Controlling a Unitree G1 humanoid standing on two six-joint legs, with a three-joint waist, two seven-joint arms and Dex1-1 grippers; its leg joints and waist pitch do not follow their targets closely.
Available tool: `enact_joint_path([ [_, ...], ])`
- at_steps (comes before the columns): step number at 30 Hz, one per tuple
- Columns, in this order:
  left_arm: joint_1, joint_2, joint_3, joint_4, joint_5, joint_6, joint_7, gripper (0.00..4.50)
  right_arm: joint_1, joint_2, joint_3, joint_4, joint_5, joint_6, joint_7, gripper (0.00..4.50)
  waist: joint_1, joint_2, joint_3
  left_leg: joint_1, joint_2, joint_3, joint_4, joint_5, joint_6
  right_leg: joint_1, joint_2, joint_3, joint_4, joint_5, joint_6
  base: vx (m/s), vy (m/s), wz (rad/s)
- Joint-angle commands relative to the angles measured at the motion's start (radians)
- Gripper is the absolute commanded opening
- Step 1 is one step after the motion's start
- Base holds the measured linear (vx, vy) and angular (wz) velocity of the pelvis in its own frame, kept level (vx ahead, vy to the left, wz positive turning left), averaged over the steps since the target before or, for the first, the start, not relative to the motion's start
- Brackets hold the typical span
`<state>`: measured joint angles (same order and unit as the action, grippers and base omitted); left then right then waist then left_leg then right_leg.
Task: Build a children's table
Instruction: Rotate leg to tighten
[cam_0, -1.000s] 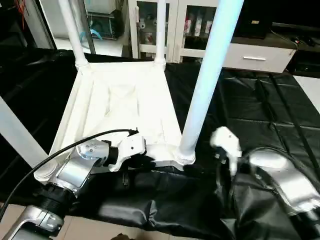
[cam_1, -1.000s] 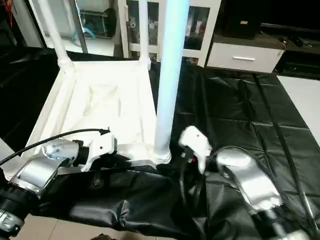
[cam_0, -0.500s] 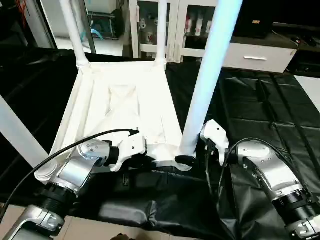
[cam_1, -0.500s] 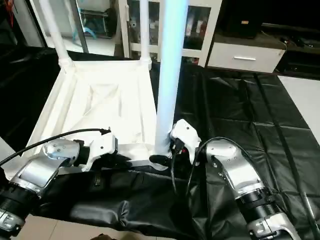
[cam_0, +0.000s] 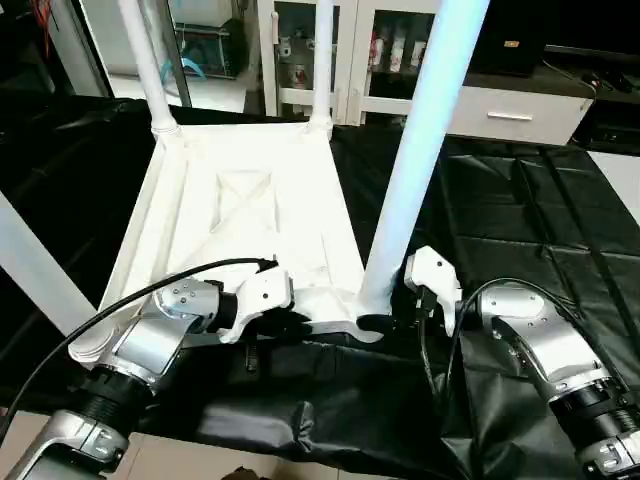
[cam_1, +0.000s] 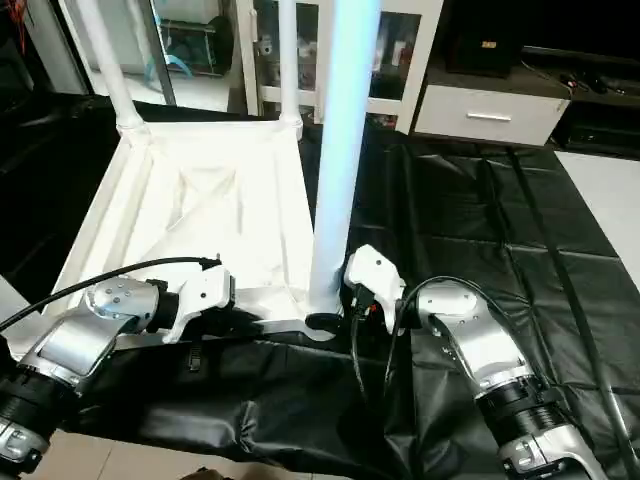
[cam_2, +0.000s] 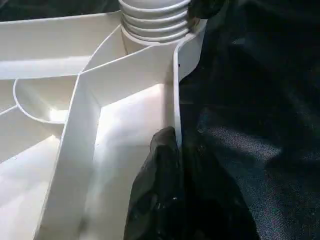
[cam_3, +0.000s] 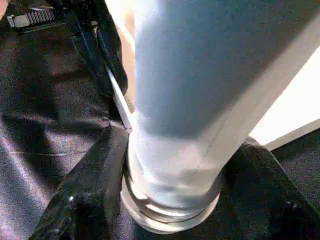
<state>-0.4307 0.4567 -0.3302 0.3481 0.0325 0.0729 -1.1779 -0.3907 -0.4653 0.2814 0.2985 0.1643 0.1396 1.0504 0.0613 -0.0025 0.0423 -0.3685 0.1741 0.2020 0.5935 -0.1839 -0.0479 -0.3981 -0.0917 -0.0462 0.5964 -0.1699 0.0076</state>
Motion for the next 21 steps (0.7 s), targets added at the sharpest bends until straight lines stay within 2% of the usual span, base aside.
enact_joint_path([
  [1, 0.005, -0.01, -0.024, -0.017, -0.019, -0.009, -0.031, 0.0, -0.012, -0.002, -0.004, 0.024, -0.012, -0.004, -0.001, 2.58, -0.007, -0.006, -0.054, 0.018, 0.056, -0.027, -0.078, -0.309, 0.024, 0.028, -0.051, 0.038, -0.074, -0.325, -0.204, 0.0, 0.0, 0.0],
  [5, 0.009, -0.019, -0.016, -0.018, -0.028, 0.011, -0.021, 0.0, -0.006, 0.025, -0.021, 0.037, -0.006, 0.006, -0.038, 2.57, -0.009, -0.007, -0.055, 0.016, 0.056, -0.027, -0.078, -0.307, 0.023, 0.028, -0.053, 0.039, -0.073, -0.329, -0.204, 0.0, 0.0, 0.0],
  [7, 0.01, -0.037, -0.007, -0.014, -0.033, 0.029, 0.003, 0.0, -0.001, 0.051, -0.034, 0.059, -0.018, 0.015, -0.1, 2.57, -0.014, -0.008, -0.051, 0.017, 0.055, -0.029, -0.08, -0.329, 0.013, 0.025, -0.051, 0.038, -0.078, -0.367, -0.196, 0.0, 0.0, 0.0],
  [11, -0.024, -0.112, 0.014, 0.064, 0.002, 0.029, 0.148, 0.0, 0.014, 0.151, -0.081, 0.126, -0.043, 0.056, -0.321, 2.56, -0.033, -0.013, -0.047, 0.018, 0.05, -0.034, -0.081, -0.38, -0.011, 0.018, -0.052, 0.034, -0.089, -0.48, -0.161, 0.0, 0.0, 0.0],
  [13, -0.05, -0.148, 0.016, 0.108, 0.024, 0.043, 0.213, 0.0, 0.021, 0.205, -0.093, 0.139, -0.061, 0.073, -0.423, 2.56, -0.037, -0.014, -0.046, 0.023, 0.048, -0.038, -0.079, -0.406, -0.014, 0.014, -0.055, 0.033, -0.101, -0.563, -0.125, 0.0, 0.0, 0.0],
  [14, -0.065, -0.167, 0.013, 0.129, 0.033, 0.051, 0.24, 0.0, 0.02, 0.235, -0.096, 0.148, -0.076, 0.08, -0.481, 2.56, -0.041, -0.009, -0.044, 0.022, 0.047, -0.039, -0.08, -0.415, -0.018, 0.009, -0.055, 0.032, -0.105, -0.592, -0.112, 0.0, 0.0, 0.0],
  [15, -0.074, -0.179, 0.012, 0.141, 0.039, 0.056, 0.256, 0.0, 0.019, 0.255, -0.099, 0.156, -0.087, 0.084, -0.52, 2.56, -0.042, -0.012, -0.044, 0.023, 0.046, -0.041, -0.08, -0.421, -0.021, 0.01, -0.054, 0.029, -0.107, -0.608, -0.104, 0.0, 0.0, 0.0],
  [18, -0.124, -0.233, 0.02, 0.211, 0.072, 0.08, 0.361, 0.0, -0.017, 0.333, -0.101, 0.22, -0.123, 0.095, -0.662, 2.56, -0.053, -0.005, -0.043, 0.024, 0.041, -0.048, -0.08, -0.463, -0.033, 0.005, -0.054, 0.021, -0.119, -0.666, -0.076, 0.0, 0.0, 0.0],
  [19, -0.131, -0.239, 0.02, 0.221, 0.08, 0.08, 0.379, 0.0, -0.025, 0.342, -0.101, 0.233, -0.13, 0.095, -0.685, 2.56, -0.055, -0.005, -0.044, 0.032, 0.04, -0.05, -0.079, -0.483, -0.032, 0.004, -0.054, 0.016, -0.124, -0.675, -0.071, 0.0, 0.0, 0.0],
  [20, -0.167, -0.271, 0.018, 0.273, 0.116, 0.077, 0.461, 0.0, -0.068, 0.391, -0.11, 0.303, -0.161, 0.094, -0.81, 2.56, -0.057, -0.003, -0.044, 0.033, 0.041, -0.051, -0.079, -0.488, -0.031, 0.002, -0.055, 0.016, -0.125, -0.669, -0.072, 0.0, 0.0, 0.0],
  [21, -0.186, -0.292, 0.022, 0.298, 0.132, 0.089, 0.512, 0.0, -0.094, 0.419, -0.121, 0.343, -0.159, 0.105, -0.856, 2.56, -0.069, 0.012, -0.039, 0.045, 0.039, -0.052, -0.077, -0.538, -0.04, -0.009, -0.049, 0.005, -0.135, -0.675, -0.077, -0.062, 0.024, 0.0],
])
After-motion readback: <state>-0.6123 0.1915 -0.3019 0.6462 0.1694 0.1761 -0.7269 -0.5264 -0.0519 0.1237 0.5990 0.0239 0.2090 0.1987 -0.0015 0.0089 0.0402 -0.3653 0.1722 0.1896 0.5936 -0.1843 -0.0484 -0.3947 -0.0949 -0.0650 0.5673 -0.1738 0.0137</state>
